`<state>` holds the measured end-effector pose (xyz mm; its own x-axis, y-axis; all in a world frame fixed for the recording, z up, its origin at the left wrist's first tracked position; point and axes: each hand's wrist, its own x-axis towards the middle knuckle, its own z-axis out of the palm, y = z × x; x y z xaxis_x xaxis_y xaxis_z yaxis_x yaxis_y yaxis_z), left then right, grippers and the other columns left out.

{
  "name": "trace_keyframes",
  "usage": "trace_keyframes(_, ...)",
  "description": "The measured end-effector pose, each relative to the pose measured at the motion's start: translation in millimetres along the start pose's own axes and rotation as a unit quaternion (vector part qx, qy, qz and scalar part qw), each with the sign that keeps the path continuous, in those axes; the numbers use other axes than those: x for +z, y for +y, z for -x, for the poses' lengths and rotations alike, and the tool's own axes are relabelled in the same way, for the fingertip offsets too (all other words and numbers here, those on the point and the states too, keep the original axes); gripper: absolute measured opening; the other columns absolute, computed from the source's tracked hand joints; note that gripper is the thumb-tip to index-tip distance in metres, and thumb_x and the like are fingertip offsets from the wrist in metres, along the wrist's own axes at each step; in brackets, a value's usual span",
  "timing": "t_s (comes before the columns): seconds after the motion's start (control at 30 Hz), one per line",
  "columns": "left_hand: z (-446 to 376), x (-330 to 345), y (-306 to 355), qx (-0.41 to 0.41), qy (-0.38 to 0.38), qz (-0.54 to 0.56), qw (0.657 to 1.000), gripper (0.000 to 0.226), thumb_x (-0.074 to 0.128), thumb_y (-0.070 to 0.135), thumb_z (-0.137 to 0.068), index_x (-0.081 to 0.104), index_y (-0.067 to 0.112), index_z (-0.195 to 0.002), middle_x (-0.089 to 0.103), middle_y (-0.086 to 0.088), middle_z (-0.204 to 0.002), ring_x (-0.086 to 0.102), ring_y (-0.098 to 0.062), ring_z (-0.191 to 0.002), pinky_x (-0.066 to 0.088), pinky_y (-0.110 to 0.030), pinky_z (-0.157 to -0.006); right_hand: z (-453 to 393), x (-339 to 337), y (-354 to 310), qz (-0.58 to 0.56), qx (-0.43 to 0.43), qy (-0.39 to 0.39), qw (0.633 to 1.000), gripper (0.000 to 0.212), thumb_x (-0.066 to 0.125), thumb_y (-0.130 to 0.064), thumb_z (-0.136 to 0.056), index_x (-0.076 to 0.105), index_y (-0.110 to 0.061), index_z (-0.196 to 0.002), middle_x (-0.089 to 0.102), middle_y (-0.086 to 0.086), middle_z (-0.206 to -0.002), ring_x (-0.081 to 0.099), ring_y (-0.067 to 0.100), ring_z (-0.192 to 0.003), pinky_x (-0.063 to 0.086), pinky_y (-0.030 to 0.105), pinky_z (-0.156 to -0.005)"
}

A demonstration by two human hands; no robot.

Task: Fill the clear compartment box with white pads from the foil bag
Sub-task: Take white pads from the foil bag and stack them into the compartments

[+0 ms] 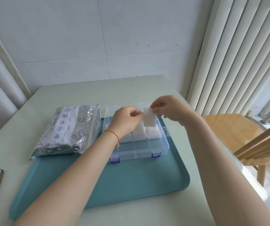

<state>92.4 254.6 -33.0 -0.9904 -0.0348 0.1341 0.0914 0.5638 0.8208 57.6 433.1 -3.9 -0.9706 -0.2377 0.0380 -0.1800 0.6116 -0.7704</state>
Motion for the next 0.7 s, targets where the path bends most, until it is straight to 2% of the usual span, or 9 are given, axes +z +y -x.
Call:
trace_keyframes(0.13,-1.7,7.7,-3.2,0.032,-0.018,-0.097,0.995,0.013,0.064,0.021,-0.087,0.076,0.018,-0.091,0.07,0.008,-0.087,0.061,-0.01,-0.084,0.045,-0.02,-0.077,-6.4,-2.0,11.8,0.082,0.032,-0.031,0.996,0.012,0.064,-0.012,-0.087,0.071,-0.018,-0.092,0.058,-0.005,-0.068,0.051,0.013,-0.063,0.036,0.021,-0.051)
trace_keyframes(0.23,-2.8,12.4,-3.4,0.061,-0.031,-0.144,0.987,0.013,0.063,0.019,-0.087,0.076,0.019,-0.088,0.065,0.011,-0.082,0.054,-0.01,-0.082,0.039,-0.019,-0.074,-11.4,3.2,12.5,0.117,0.016,-0.039,0.992,0.01,0.065,-0.013,-0.087,0.072,-0.018,-0.093,0.058,-0.007,-0.074,0.056,0.018,-0.074,0.045,0.026,-0.062)
trace_keyframes(0.3,-3.8,15.3,-5.2,0.072,-0.042,-0.166,0.983,0.015,0.062,0.019,-0.086,0.077,0.022,-0.087,0.067,0.009,-0.087,0.054,-0.011,-0.086,0.041,-0.021,-0.078,-13.9,6.4,12.6,0.127,0.006,-0.035,0.991,0.007,0.066,-0.014,-0.087,0.07,-0.02,-0.089,0.061,-0.005,-0.082,0.057,0.019,-0.079,0.049,0.029,-0.07)
trace_keyframes(0.43,-4.5,18.1,-9.2,0.074,-0.054,-0.191,0.977,0.016,0.061,0.022,-0.085,0.075,0.03,-0.084,0.066,0.004,-0.092,0.055,-0.02,-0.096,0.047,-0.031,-0.088,-14.0,9.3,13.3,0.156,-0.005,-0.046,0.987,0.009,0.065,-0.014,-0.088,0.067,-0.023,-0.085,0.061,-0.006,-0.084,0.057,0.016,-0.077,0.044,0.022,-0.06)
trace_keyframes(0.7,-1.1,23.3,-8.1,0.096,-0.054,-0.2,0.974,0.017,0.058,0.024,-0.086,0.075,0.027,-0.089,0.053,0.001,-0.087,0.05,-0.022,-0.098,0.045,-0.033,-0.088,-11.7,10.6,13.3,0.182,-0.014,-0.047,0.982,0.01,0.063,-0.013,-0.088,0.067,-0.022,-0.087,0.059,-0.005,-0.088,0.056,0.016,-0.08,0.041,0.022,-0.059)
